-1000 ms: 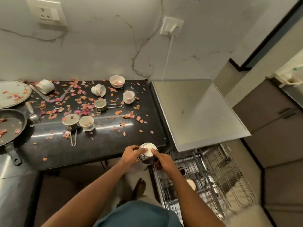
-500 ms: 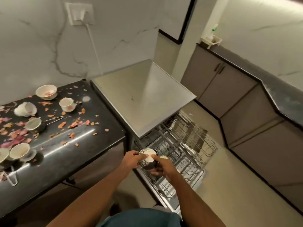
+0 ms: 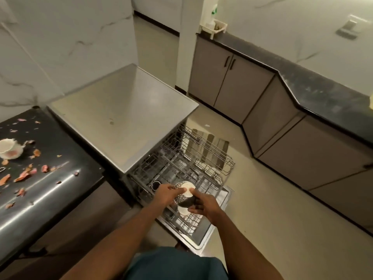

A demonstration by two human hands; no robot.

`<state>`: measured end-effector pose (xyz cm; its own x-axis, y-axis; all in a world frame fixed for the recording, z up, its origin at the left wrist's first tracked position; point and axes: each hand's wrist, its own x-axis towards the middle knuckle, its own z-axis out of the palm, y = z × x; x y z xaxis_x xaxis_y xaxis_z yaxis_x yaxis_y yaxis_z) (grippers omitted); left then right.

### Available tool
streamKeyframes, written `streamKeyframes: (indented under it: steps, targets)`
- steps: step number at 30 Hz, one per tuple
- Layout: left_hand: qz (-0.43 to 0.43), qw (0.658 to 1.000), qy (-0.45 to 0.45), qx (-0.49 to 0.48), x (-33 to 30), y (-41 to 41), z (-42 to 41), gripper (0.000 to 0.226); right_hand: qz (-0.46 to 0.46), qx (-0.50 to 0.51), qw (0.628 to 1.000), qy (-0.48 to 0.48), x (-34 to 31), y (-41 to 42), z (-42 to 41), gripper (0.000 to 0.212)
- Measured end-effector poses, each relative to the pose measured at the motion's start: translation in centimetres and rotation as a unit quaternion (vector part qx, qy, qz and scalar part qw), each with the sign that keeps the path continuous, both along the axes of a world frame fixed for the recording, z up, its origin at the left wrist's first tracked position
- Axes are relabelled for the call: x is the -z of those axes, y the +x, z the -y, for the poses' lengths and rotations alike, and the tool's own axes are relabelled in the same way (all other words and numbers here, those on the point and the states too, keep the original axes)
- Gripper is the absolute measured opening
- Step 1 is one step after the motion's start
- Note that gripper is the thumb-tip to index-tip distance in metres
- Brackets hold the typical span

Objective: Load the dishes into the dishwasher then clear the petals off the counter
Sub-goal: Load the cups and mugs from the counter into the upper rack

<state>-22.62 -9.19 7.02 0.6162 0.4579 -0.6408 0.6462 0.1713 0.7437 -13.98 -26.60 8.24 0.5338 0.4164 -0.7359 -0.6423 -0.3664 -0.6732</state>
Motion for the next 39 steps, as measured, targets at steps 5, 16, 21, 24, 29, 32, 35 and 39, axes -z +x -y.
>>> streamKeyframes:
  steps: [5,16,21,24,29,32,35,39]
  targets:
    - [-0.017,0.999,-0.05,0.008,0.4,3.4,3.4,0.045,-0.002,0.024,1.0,-0.013,0.1,2.2,3.8,0.066]
    - [-0.041,0.996,-0.057,0.057,1.1,7.7,5.5,0.05,-0.02,0.084,0.996,-0.023,1.1,4.3,6.7,0.062]
    - [-0.052,0.994,-0.047,0.085,2.2,9.5,4.5,0.058,-0.031,0.109,0.993,-0.026,2.4,5.3,5.9,0.06]
    - [-0.061,0.991,-0.047,0.108,2.8,11.0,3.0,0.064,-0.042,0.135,0.99,-0.023,3.6,6.1,4.7,0.059]
    - [-0.081,0.985,-0.038,0.148,3.6,14.6,-0.2,0.056,-0.069,0.187,0.98,-0.004,4.5,8.0,1.8,0.059]
    - [-0.089,0.981,-0.044,0.169,4.5,17.0,-1.6,0.049,-0.086,0.226,0.97,0.006,5.3,9.3,0.1,0.06]
    - [-0.101,0.977,-0.05,0.178,6.0,19.3,-3.3,0.062,-0.091,0.272,0.958,0.004,6.1,10.5,-1.7,0.056]
    - [-0.109,0.971,-0.055,0.205,7.1,22.0,-4.4,0.047,-0.102,0.324,0.941,-0.01,7.5,12.1,-3.7,0.056]
